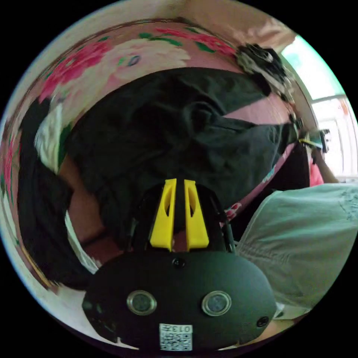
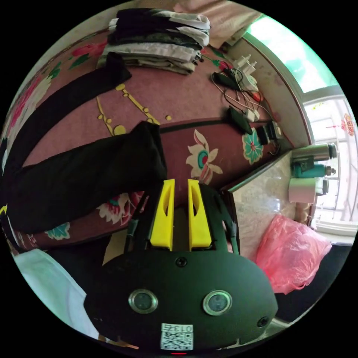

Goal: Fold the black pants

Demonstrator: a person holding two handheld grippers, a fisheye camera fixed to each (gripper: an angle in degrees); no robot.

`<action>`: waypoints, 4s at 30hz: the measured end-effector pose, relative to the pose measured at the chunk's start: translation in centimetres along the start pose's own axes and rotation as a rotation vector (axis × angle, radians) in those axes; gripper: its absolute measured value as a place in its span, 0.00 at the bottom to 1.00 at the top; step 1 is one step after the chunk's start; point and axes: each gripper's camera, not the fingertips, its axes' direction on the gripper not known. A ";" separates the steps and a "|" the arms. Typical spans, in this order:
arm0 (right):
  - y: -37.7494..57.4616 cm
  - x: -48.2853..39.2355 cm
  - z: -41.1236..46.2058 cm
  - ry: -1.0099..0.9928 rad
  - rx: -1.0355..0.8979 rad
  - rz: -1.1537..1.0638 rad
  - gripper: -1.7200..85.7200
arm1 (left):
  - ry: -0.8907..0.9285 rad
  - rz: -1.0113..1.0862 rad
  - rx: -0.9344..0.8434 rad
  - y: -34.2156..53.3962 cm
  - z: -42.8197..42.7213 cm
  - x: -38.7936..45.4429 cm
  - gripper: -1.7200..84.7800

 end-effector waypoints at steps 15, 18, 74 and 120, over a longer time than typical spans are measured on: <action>0.9 -8.4 6.3 -0.254 -0.010 -0.241 0.02 | -0.102 0.518 -0.202 -22.8 4.2 21.0 0.04; 2.8 -5.1 9.3 -0.179 -0.162 -0.133 0.02 | -0.198 0.388 -0.154 -24.3 1.8 20.5 0.03; 13.7 -18.8 7.0 -0.002 0.057 -0.002 0.02 | -0.233 0.172 -0.169 -15.9 -0.8 29.1 0.02; -4.0 -75.4 -3.3 -0.463 0.364 -0.669 0.02 | -0.411 -0.224 0.231 -1.7 -5.9 2.5 0.02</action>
